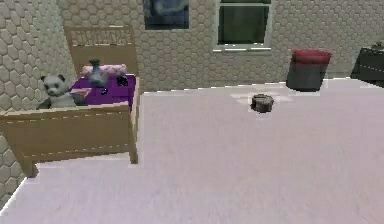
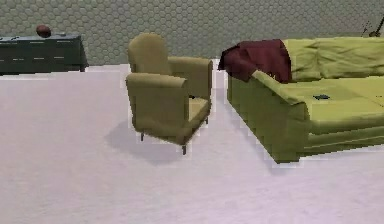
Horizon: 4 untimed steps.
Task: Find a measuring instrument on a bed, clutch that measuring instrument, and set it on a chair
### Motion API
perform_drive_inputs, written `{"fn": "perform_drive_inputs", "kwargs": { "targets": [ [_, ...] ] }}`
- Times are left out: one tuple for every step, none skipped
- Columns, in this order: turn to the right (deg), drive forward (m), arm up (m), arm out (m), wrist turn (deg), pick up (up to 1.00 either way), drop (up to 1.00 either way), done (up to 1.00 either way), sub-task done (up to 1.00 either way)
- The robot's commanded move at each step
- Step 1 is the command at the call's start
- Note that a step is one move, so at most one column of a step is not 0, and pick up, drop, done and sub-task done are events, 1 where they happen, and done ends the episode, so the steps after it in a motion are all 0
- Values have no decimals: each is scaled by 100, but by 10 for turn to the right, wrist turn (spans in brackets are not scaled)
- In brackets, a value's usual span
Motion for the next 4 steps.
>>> {"fn": "perform_drive_inputs", "kwargs": {
  "targets": [
    [0,100,0,0,0,0,0,0,0],
    [150,0,0,0,0,0,0,0,0],
    [0,20,0,0,0,0,0,0,0],
    [-60,0,0,0,0,0,0,0,0]
  ]
}}
